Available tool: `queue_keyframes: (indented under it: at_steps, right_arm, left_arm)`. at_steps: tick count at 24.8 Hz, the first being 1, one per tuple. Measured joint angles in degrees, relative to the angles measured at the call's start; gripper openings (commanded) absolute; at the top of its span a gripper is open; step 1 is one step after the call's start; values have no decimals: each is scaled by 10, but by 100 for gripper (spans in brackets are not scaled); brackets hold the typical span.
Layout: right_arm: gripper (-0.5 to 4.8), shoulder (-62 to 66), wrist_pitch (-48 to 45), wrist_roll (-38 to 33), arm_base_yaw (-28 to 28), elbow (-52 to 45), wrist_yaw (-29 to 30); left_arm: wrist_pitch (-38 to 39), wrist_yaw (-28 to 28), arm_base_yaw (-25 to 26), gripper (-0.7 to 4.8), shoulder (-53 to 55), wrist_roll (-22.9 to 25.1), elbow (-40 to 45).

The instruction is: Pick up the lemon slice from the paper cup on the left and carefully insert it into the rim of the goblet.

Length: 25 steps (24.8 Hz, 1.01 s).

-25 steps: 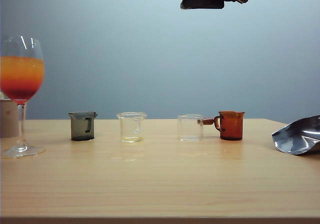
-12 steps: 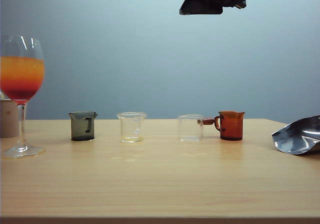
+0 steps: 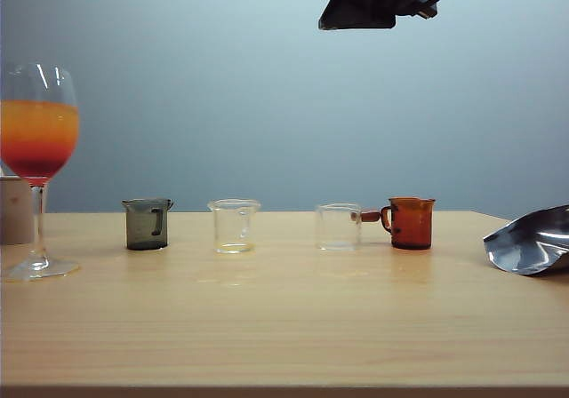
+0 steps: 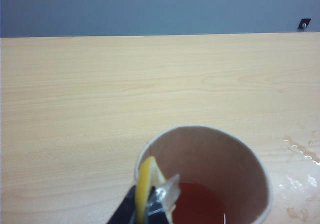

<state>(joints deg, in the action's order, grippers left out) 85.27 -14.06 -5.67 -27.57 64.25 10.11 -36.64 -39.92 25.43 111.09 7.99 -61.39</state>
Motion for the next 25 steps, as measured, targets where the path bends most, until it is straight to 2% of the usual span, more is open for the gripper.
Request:
queue_keyframes:
  at_steps: [6,9,11,14,16,18,20,21,25]
  right_arm:
    - [-9,0,0,0,0,0,0]
    - [-9,0,0,0,0,0,0]
    - [-9,0,0,0,0,0,0]
    - [-9,-2,0,0,0,0,1]
    - [-9,-8,3,0,0,0,5]
    - [-9,-21,13,0,-8,1,5]
    - [-9,-27,26,0,-18,1,7]
    - [-9,-32,38,0,-31,1,7]
    - [-9,-37,75,2,-62,17,11]
  left_arm:
    - [-24,-52,0,-6,0,-12,0]
    - [-56,-62,0,-6,0,-48,0]
    - [-85,-64,0,-6,-7,-91,0]
    - [-83,-82,0,-6,-37,-120,0]
    - [-33,-85,-2,-6,-74,-128,0]
    - [61,-86,-12,-6,-133,-128,0]
    - [125,-88,-24,-6,-173,-126,0]
    - [186,-88,-36,-6,-212,-126,0]
    - [310,-97,-52,-6,-298,-89,0]
